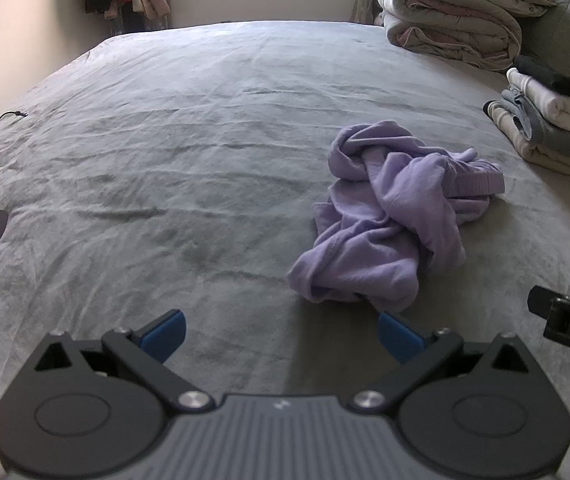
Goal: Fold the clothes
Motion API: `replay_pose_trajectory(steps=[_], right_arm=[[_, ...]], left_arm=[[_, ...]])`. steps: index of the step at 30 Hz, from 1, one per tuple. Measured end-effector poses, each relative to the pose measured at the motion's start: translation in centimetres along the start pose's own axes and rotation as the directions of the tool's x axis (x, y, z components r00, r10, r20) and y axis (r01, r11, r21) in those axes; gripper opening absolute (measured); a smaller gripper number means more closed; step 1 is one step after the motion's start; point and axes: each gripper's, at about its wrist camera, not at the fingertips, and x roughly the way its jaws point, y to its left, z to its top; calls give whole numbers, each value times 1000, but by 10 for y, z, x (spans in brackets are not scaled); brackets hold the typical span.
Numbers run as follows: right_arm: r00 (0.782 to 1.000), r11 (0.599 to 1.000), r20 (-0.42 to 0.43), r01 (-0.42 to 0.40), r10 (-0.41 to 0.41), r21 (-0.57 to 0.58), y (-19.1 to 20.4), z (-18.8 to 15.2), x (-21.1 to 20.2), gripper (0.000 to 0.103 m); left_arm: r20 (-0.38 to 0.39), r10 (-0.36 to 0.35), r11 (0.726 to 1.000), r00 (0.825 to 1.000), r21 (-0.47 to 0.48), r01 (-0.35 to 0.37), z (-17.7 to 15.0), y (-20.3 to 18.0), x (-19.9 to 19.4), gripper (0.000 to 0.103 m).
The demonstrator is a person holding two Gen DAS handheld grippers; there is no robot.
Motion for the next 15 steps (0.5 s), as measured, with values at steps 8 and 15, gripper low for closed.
replay_pose_trajectory(steps=[8,15], right_arm=[[1000,1000,-6,-1,1,1,-1,0,1,103],[999,1000,-40,-10,10,-2,-3,2,6,103]], left_arm=[[-6,3,1000,1000,4,-3,0,0,1,103],[-21,-9,1000,1000,-1,9,7,5,2,103]])
